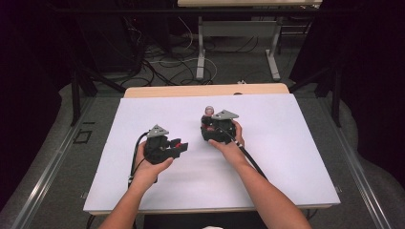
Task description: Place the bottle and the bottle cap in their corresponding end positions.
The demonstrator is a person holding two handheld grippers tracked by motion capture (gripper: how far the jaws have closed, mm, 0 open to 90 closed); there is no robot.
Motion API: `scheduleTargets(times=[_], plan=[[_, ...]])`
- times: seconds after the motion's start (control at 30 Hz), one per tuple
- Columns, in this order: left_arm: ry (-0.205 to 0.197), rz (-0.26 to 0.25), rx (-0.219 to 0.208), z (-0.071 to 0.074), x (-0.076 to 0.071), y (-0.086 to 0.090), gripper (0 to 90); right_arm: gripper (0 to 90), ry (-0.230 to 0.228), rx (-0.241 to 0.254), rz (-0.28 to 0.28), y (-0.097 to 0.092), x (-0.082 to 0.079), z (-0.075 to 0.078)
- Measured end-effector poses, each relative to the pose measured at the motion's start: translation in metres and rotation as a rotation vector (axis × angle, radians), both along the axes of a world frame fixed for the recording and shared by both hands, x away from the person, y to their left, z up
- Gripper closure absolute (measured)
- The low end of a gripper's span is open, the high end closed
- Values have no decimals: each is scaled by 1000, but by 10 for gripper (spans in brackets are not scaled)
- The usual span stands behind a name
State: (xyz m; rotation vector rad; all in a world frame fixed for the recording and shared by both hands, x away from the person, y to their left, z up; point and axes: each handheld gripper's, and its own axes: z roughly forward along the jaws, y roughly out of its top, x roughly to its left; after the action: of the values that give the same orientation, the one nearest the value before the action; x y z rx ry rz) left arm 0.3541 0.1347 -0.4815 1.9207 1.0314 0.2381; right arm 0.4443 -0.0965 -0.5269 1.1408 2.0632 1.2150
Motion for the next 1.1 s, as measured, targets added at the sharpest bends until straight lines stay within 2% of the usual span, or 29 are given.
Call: scheduleTargets(times=[0.1, 0.13, 0.2, 0.33, 0.47, 0.63, 0.7, 0.8, 0.87, 0.93, 0.97, 1.0, 1.03, 1.07, 1.1], plan=[[18, -22, 4, -8, 1, -10, 610, 179, 17, -6, 6, -4, -2, -3], [23, -37, 11, -11, 1, -14, 610, 176, 16, -22, 6, -6, -3, -4], [27, -44, 1, -16, 1, -21, 610, 159, 20, -19, 5, -11, -7, -5], [18, -62, 14, -26, 2, -33, 610, 149, 21, -46, -2, -22, -14, -6], [32, -82, 7, -38, 2, -44, 610, 131, 26, -40, -23, -33, -24, -4], [44, -102, 4, -51, 1, -59, 610, 45, 61, -33, -52, -49, -35, -3], [48, -118, 16, -56, 1, -65, 610, 5, 64, -28, -51, -55, -39, -3], [61, -128, 18, -64, 1, -75, 610, 0, 64, -43, -52, -62, -46, -5], [50, -149, 39, -68, 3, -80, 610, 0, 66, -71, -50, -66, -51, -6], [72, -144, 30, -72, 2, -85, 610, 0, 61, -82, -53, -70, -55, -7], [64, -153, 40, -73, 3, -86, 610, 0, 58, -85, -55, -71, -57, -8], [72, -144, 31, -74, 3, -89, 610, 0, 59, -84, -59, -73, -59, -8], [61, -160, 57, -75, 4, -88, 610, 0, 55, -90, -60, -75, -61, -8], [69, -157, 53, -76, 4, -89, 610, 0, 63, -83, -66, -75, -63, -8], [67, -154, 54, -77, 4, -90, 610, 0, 46, -78, -56, -77, -63, -9]])
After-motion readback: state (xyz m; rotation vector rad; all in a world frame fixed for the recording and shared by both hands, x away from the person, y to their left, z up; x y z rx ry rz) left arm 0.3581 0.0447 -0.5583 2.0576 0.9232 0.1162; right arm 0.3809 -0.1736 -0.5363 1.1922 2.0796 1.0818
